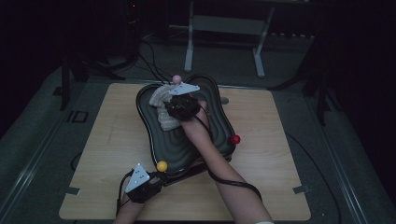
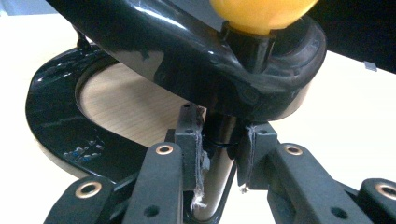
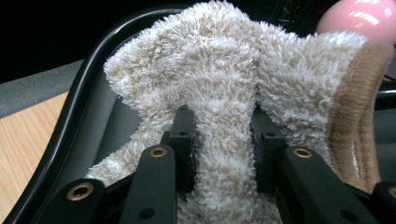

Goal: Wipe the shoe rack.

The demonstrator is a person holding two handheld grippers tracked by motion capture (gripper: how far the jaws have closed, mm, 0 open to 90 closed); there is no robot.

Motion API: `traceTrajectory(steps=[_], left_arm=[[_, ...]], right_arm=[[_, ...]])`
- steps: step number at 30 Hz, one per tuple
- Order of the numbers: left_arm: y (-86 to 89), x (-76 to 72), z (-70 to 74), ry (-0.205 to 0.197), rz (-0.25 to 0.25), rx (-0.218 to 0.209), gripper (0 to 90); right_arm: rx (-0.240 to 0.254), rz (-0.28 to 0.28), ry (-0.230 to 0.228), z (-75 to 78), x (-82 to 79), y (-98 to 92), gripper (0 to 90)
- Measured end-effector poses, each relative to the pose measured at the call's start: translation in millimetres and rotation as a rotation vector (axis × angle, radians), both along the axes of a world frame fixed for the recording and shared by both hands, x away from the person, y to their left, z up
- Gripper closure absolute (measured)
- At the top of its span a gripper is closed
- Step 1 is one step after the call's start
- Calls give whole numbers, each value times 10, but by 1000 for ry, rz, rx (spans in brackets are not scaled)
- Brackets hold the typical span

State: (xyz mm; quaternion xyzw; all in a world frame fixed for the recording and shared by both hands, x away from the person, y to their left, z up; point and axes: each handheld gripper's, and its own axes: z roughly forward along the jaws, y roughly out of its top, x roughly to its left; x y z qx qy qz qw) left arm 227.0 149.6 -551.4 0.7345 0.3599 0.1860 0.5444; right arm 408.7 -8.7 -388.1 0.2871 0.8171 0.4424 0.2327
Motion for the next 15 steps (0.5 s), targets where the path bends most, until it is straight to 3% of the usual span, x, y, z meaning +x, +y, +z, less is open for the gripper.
traceTrajectory(steps=[15], left_arm=[[-5, -1, 6, 4, 3, 2, 722]], right_arm=[[-24, 46, -6, -205, -322, -187, 679]])
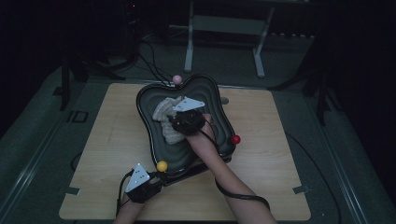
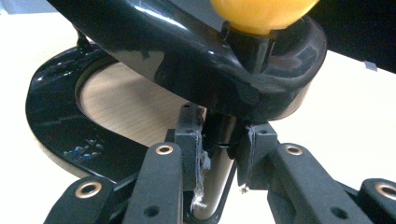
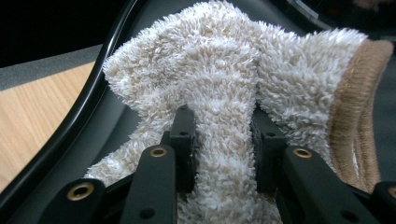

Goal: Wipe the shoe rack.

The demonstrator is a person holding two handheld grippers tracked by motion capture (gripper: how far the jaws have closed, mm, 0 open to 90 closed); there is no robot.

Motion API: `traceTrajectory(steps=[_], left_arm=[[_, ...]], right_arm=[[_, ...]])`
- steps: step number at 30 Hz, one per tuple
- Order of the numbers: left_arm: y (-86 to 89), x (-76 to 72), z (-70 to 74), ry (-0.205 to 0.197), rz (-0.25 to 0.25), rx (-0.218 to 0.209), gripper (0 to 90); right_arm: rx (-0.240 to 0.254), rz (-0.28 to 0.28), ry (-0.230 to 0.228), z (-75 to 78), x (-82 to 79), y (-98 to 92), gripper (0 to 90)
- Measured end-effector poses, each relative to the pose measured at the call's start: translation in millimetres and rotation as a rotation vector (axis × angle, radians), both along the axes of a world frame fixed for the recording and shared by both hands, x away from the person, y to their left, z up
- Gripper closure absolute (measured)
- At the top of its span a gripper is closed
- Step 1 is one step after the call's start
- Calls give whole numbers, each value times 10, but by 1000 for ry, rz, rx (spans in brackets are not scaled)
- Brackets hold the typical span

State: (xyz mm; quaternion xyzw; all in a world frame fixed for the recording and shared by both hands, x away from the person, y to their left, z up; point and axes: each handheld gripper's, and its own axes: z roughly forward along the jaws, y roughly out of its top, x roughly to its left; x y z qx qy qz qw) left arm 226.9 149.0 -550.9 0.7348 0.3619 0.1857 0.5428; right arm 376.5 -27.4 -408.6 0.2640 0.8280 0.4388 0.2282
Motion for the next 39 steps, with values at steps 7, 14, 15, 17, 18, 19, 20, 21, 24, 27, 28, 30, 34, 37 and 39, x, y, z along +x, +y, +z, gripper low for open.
traceTrajectory(steps=[7, 14, 15, 17, 18, 19, 20, 21, 24, 27, 28, 30, 34, 37, 39], left_arm=[[1, -2, -3, -2, 1, 0, 722], [-6, -4, 1, 1, 5, 0, 722], [-5, -4, 1, 1, 5, 0, 722], [-4, -4, 0, 0, 4, 0, 722], [-4, -4, 0, 0, 4, 0, 722], [-6, -5, 1, 1, 6, 1, 722], [-7, -6, 1, 1, 7, 1, 722], [-7, -7, 1, 2, 8, 0, 722], [-7, -5, -1, -2, 6, 0, 721], [-6, -4, 0, -4, 4, 4, 721], [-5, -5, -2, -4, 5, 2, 722], [-10, -9, 0, -5, 7, 5, 722], [-12, -11, -1, -9, 8, 7, 723], [-12, -12, 1, -7, 9, 8, 723], [-10, -11, -1, -5, 7, 3, 723]], right_arm=[[-2, 9, -13, -136, -203, -107, 680], [-10, 17, -24, -224, -354, -156, 679], [-14, 19, -25, -236, -378, -162, 679], [-15, 27, -22, -259, -423, -176, 679], [-13, 29, -25, -275, -448, -180, 679], [-16, 31, -28, -289, -473, -185, 679], [-16, 34, -28, -302, -497, -189, 679], [-16, 37, -29, -312, -512, -193, 679], [-20, 52, -24, -349, -582, -216, 679], [-33, 66, -20, -370, -637, -246, 679], [-35, 72, -16, -377, -654, -257, 679], [-36, 81, -9, -396, -683, -290, 679], [-46, 95, -5, -419, -723, -347, 679], [-49, 100, -2, -426, -734, -376, 680], [-56, 102, -6, -426, -736, -392, 680]])
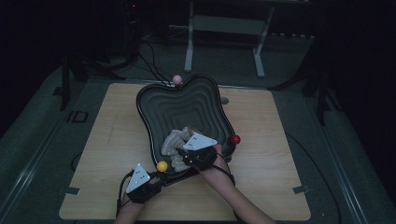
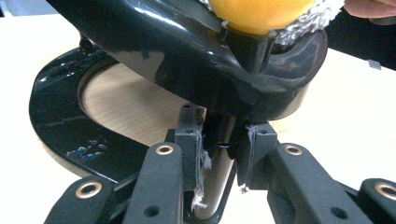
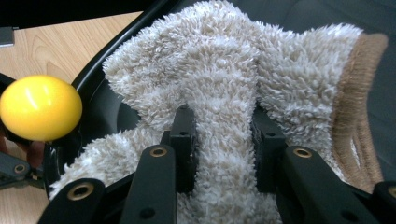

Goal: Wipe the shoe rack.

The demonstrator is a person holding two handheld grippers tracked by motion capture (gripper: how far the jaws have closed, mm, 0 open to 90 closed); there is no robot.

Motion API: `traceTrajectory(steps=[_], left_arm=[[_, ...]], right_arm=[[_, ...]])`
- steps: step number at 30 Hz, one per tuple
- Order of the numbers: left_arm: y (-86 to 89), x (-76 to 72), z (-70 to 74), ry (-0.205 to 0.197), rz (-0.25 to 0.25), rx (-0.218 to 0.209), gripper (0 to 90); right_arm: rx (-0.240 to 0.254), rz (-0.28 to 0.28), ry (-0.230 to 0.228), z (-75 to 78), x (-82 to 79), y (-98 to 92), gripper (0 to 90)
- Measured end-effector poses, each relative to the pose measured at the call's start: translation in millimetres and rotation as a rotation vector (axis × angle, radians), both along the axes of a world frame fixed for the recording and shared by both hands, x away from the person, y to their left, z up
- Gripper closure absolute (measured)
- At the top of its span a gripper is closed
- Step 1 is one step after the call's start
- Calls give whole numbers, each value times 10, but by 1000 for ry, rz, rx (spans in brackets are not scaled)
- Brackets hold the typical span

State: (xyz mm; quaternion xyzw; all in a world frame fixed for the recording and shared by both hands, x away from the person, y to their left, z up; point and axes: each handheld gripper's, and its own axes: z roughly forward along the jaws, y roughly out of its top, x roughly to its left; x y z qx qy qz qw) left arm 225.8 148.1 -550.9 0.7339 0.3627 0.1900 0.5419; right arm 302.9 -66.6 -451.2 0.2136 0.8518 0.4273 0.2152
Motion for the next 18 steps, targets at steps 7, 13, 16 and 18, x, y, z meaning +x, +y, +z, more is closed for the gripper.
traceTrajectory(steps=[7, 13, 16, 18], left_arm=[[-2, -4, 0, -4, 4, 4, 723], [1, -1, -2, -3, 1, 0, 722], [12, 4, -8, -1, -6, -7, 722], [13, 4, -12, -4, -7, -9, 722]], right_arm=[[-15, 11, 15, 27, 37, -37, 680], [5, -4, 28, 23, 63, -95, 679], [9, -13, 25, 22, 52, -83, 678], [14, -15, 30, 25, 58, -86, 677]])
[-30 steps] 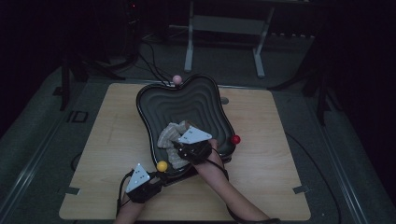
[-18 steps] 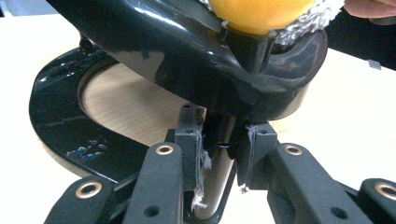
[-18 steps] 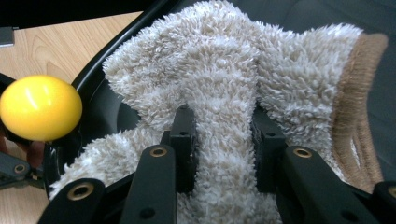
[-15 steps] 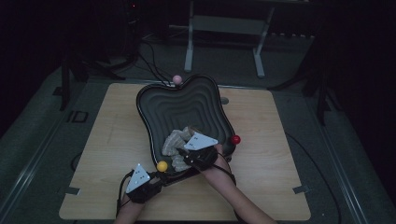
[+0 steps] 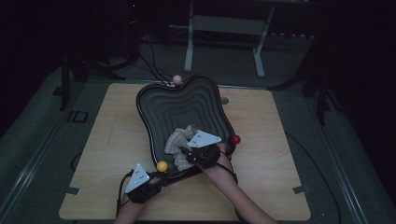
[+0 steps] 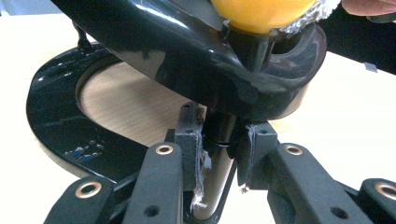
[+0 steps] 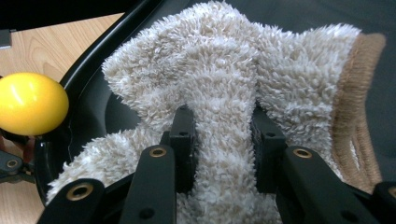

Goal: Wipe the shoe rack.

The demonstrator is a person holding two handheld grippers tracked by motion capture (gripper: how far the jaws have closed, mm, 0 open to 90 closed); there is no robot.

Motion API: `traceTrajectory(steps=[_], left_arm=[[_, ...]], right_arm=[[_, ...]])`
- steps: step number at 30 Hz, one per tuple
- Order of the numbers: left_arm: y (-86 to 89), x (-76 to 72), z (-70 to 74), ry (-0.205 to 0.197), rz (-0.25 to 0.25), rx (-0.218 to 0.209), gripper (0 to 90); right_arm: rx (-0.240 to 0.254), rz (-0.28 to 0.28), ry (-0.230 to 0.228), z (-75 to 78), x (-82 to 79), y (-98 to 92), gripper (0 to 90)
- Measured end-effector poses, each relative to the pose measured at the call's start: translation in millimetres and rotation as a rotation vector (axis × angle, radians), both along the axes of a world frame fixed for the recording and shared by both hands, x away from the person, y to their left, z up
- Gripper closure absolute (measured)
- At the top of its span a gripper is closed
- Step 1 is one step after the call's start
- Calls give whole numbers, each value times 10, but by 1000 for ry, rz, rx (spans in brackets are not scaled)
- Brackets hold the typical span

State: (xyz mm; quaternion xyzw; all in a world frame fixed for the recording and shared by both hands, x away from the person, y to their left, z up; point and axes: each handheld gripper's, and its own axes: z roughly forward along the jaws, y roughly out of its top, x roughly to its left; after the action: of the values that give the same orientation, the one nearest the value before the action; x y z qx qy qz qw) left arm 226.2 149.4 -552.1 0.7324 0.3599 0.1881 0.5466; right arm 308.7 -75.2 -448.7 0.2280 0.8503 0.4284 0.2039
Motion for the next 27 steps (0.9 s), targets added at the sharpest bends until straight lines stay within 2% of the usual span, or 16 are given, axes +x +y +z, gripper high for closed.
traceTrajectory(steps=[2, 8, 10, 13, 16, 20, 23, 26, 27], left_arm=[[-4, -3, 2, -1, 3, 2, 722], [-4, 1, 3, -2, 1, 2, 722], [-1, 1, 4, 1, 0, 4, 721], [-1, 3, 5, 1, -3, 3, 722], [-2, 4, 8, 3, -3, 5, 722], [2, 6, 10, 6, -5, 5, 722], [4, 8, 9, 6, -7, 4, 722], [2, 8, 14, 3, -8, 11, 723], [4, 9, 14, 4, -10, 11, 723]], right_arm=[[18, -4, 18, 13, 16, -3, 677], [54, -7, 30, 151, 110, 56, 678], [90, -15, 16, 301, 217, 113, 678], [118, -24, -14, 512, 342, 216, 678], [155, -41, -25, 740, 508, 333, 678], [197, -70, -27, 955, 758, 460, 678], [195, -96, -24, 1044, 949, 573, 678], [163, -121, -30, 1027, 1061, 659, 678], [134, -135, -45, 991, 1095, 698, 677]])
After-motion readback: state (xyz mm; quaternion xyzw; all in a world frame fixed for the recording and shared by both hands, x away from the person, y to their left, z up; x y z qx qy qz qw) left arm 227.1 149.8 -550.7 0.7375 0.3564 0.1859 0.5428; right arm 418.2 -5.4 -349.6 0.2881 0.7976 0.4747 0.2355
